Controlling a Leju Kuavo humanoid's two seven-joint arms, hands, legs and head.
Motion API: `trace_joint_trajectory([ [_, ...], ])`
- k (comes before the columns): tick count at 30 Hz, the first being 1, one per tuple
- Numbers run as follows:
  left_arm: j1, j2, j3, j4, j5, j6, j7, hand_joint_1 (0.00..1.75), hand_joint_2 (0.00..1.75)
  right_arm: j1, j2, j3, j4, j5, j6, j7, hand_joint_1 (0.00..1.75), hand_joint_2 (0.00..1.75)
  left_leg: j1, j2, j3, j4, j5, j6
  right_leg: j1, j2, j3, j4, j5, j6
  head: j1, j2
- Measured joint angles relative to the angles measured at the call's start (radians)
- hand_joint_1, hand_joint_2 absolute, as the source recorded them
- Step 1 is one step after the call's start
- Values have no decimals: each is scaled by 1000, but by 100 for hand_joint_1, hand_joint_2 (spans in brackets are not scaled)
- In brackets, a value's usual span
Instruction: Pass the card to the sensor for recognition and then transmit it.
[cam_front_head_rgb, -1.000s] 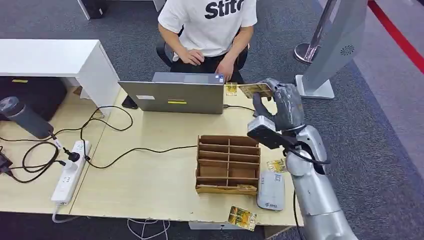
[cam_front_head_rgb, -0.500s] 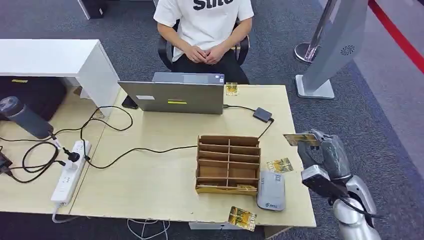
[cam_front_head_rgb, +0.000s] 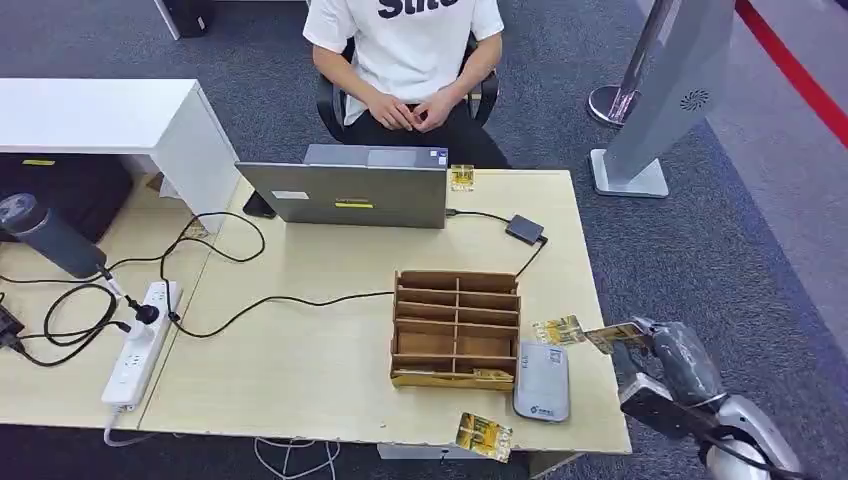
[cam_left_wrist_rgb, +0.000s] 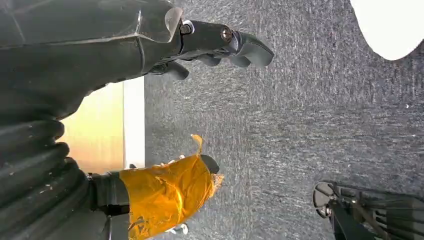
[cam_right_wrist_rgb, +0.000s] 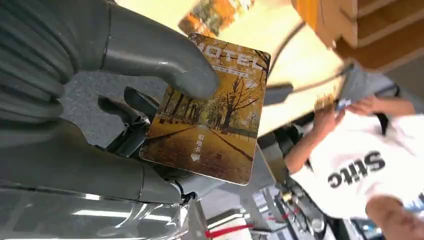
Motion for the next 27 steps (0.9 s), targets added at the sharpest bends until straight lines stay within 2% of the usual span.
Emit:
trace_joint_trajectory([
  [5,-1,0,2,0,-26,6,0,0,175,-7,-11,113,32,43,-24,42,175,175,0,0,0,0,0,0,0,0,0,0,0,0,0,0],
  [14,-3,0,10,0,-54,-5,-2,0,175,-61,-27,278,116,70,-59,74,175,175,0,0,0,0,0,0,0,0,0,0,0,0,0,0],
  [27,-3,0,26,0,-73,-5,-2,0,175,-89,-50,338,160,61,-79,93,175,175,0,0,0,0,0,0,0,0,0,0,0,-1,0,0],
])
